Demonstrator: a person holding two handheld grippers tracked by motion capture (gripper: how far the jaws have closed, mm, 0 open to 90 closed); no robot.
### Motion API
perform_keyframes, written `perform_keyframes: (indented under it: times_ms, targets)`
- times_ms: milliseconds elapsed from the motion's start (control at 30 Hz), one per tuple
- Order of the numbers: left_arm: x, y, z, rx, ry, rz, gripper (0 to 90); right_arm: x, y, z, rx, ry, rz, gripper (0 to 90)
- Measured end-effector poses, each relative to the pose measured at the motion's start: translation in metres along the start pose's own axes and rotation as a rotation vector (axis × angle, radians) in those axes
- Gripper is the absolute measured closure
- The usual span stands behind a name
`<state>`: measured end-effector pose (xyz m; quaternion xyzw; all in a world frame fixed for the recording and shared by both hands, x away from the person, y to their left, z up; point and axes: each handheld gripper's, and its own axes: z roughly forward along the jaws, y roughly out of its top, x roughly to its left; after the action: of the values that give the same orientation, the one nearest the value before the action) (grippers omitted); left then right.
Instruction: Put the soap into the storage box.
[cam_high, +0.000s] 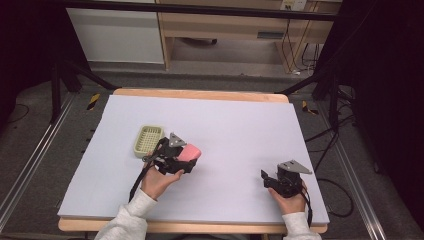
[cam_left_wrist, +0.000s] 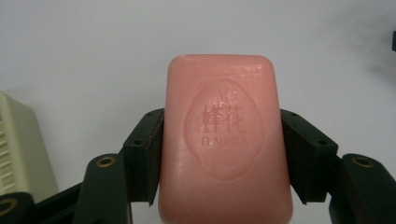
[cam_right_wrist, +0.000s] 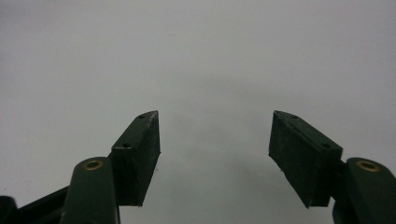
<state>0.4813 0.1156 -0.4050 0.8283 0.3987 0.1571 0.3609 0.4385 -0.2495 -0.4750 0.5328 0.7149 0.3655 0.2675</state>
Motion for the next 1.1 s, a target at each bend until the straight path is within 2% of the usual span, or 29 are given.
perform_keyframes:
  times_ms: [333, 967, 1100]
  targets:
    - [0.030, -0.007, -0.017, -0.033, 0.048, -0.062, 37.2, 0.001, -0.001, 0.001, 0.000, -0.006, -0.015, 33.5]
    - [0.080, -0.011, -0.037, -0.080, 0.122, -0.164, 37.2, 0.003, -0.001, 0.002, 0.003, -0.001, -0.019, 32.2]
    - [0.092, -0.012, -0.037, -0.085, 0.141, -0.195, 37.3, 0.003, 0.000, 0.002, -0.003, 0.002, -0.015, 31.4]
